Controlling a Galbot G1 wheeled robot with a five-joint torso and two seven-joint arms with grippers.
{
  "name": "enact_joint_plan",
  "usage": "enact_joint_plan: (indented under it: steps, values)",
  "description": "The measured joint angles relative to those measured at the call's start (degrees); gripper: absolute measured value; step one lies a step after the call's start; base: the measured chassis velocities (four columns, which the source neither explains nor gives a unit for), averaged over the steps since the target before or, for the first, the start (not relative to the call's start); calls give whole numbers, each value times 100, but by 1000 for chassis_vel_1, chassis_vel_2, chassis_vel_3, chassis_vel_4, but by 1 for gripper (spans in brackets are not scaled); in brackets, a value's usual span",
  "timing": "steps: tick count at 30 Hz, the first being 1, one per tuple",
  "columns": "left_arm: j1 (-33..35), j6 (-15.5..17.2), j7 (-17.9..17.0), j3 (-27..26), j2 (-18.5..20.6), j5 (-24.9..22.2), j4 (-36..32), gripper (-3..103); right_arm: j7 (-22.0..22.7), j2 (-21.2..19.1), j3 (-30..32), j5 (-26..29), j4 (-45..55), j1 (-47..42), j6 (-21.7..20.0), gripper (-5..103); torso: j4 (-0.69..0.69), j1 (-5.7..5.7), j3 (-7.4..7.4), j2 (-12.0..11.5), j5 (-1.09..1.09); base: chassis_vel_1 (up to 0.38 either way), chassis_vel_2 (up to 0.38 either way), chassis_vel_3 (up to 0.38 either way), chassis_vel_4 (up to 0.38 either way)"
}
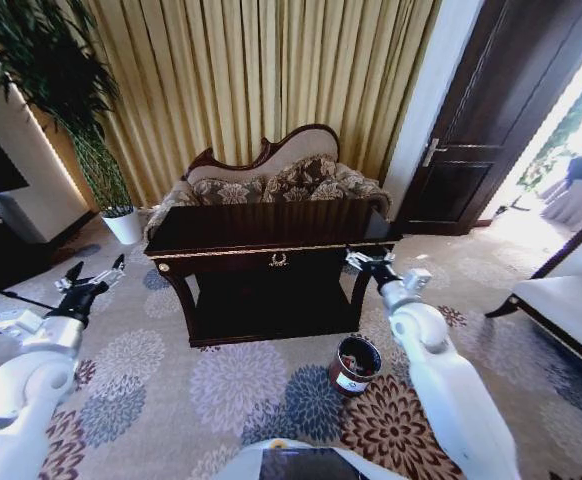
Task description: Move to the front of the table and place the trash on the table into the trash bin.
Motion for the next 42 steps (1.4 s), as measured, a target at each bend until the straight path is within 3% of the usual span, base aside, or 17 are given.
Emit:
enact_joint_plan:
  steps: [7, 16, 32, 42]
  values:
    - [110, -218, 194, -128, 68, -244, 43, 100, -188, -92, 429, 284, 248, -538, 320, 100, 0, 0, 0, 0, 1, 0, 0, 0, 0]
    - [158, -704, 335, -65, 15, -233, 115, 100, -94, 16, 285, 396, 275, -466, 428, 100, 1, 0, 0, 0, 0, 0, 0, 0, 0]
    - [228, -395, 161, -99, -64, -142, -21, 100, 113, 111, 217, 292, 193, -369, 423, 100, 0, 0, 0, 0, 0, 0, 0, 0, 0]
    - [235, -362, 154, -94, -56, -117, -24, 100, 105, 101, 278, 246, 225, -397, 239, 100, 0, 0, 0, 0, 0, 0, 0, 0, 0]
